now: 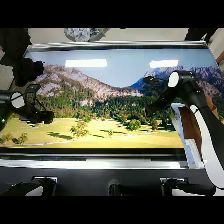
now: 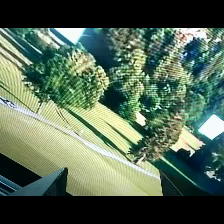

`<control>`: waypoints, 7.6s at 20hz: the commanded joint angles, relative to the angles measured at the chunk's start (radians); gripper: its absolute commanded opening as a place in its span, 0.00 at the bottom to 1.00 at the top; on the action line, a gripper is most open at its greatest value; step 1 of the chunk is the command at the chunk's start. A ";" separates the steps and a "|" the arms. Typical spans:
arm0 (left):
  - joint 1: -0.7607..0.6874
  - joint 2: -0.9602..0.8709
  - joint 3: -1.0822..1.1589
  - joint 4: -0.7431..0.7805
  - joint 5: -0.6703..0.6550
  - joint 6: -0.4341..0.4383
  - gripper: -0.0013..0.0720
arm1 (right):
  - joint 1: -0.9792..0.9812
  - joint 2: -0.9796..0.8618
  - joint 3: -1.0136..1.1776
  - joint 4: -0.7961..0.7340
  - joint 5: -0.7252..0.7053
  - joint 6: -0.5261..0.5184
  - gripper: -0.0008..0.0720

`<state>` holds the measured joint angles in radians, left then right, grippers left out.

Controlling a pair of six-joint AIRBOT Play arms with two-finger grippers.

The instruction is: Fold the shirts.

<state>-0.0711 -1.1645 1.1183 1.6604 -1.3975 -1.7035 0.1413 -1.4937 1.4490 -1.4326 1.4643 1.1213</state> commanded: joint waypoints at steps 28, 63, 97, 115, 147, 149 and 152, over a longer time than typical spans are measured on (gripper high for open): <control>-0.001 -0.035 -0.001 -0.012 0.407 -0.055 0.71 | 0.000 0.000 0.000 0.000 0.000 0.000 0.96; 0.523 -1.191 0.963 -1.464 1.182 -0.016 1.00 | 0.000 0.000 0.000 0.045 -0.108 0.080 0.96; -0.117 0.090 0.386 -0.881 0.158 0.446 0.05 | 0.000 0.563 0.039 -0.169 0.207 0.024 0.93; -0.130 -0.023 0.223 -0.373 -0.107 0.190 0.88 | 0.000 0.339 0.034 -0.062 0.167 -0.057 0.93; -0.083 -0.031 0.022 -0.766 0.489 0.370 0.05 | 0.199 0.415 -0.293 0.099 -0.224 -0.230 0.07; -0.069 0.102 0.196 -0.766 0.519 0.369 0.05 | 0.199 0.502 -0.089 -0.098 -0.263 -0.128 0.08; -0.016 0.262 0.510 -0.760 0.620 0.369 0.05 | 0.199 0.632 0.207 -0.238 -0.365 -0.006 0.08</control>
<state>-0.1234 -1.0504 1.3849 0.8871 -0.8684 -1.3430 0.3378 -0.9730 1.4132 -1.4776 1.1938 0.9989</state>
